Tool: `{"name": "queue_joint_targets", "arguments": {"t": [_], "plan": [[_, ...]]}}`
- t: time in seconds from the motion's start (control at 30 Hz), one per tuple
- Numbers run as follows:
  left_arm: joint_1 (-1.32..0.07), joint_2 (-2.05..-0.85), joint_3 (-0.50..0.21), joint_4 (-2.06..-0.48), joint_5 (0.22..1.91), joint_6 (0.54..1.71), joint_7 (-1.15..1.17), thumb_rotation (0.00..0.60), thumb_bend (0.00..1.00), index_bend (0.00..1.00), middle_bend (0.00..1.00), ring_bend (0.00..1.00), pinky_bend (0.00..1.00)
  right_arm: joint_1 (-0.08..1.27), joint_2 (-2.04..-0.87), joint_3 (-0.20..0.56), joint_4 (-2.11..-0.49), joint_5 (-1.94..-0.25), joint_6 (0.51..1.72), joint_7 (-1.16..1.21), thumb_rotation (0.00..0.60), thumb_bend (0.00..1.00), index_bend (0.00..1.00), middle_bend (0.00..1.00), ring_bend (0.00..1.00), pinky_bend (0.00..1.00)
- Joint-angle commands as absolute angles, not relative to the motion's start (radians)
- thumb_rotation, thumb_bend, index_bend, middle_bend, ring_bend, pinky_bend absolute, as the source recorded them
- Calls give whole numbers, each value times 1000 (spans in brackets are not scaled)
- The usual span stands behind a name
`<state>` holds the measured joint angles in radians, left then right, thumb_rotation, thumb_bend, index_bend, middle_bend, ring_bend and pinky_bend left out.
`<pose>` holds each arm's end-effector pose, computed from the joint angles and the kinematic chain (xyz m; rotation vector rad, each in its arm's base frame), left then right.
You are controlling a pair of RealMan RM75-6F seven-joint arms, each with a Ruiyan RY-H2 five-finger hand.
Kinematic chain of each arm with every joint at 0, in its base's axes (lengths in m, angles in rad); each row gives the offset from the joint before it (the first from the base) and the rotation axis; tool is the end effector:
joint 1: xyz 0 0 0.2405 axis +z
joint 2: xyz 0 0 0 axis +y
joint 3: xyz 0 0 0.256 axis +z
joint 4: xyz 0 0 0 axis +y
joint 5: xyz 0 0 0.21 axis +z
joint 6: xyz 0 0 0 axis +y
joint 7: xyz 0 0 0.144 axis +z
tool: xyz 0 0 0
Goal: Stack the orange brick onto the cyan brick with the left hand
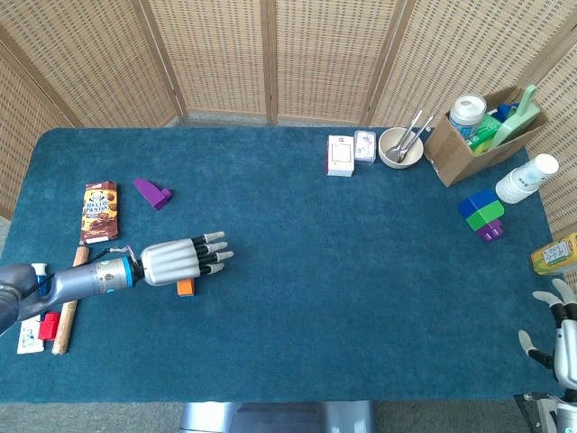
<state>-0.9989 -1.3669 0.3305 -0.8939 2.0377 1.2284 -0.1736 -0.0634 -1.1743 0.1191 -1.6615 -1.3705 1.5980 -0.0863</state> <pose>-0.1944 0.3701 0.0550 -2.6043 0.2121 -0.6936 -0.3282 -0.1443 0.1683 1.0893 -0.9219 0.8309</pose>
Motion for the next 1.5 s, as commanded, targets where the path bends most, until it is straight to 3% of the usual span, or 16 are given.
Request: {"name": "queue_joint_targets", "arguments": {"t": [0.03,0.53,1.07,1.37,1.43,1.5], "plan": [[-999,-1342,316,-926,2018,1220,-167,600,238,151,7,0,0,-64,-1174,119,-1661,-1372,1598,-84,596,219,286,157,0,0],[-916,-1233,265,-1144,1911,1239,-158,600,240,141,8,0,0,-56,-1185,116,-1644,-1386,1585,-63,600,218,286,157,0,0],[-842,-1203,229,-1306,1837,1157,-71,600,387,112,23,0,0,-54,-1187,111,-1641,-1398,1581,-52,599,218,285,157,0,0],[-784,-1225,197,-1303,1813,1196,-56,600,413,109,28,0,0,-51,-1188,112,-1639,-1397,1576,-52,599,218,286,157,0,0],[-772,-1236,192,-1293,1814,1208,-55,590,410,106,27,0,0,-50,-1188,112,-1639,-1397,1575,-52,599,219,286,157,0,0],[-757,-1250,186,-1281,1811,1220,-57,537,401,103,23,0,0,-50,-1188,112,-1639,-1397,1575,-52,599,220,286,157,0,0]]}}
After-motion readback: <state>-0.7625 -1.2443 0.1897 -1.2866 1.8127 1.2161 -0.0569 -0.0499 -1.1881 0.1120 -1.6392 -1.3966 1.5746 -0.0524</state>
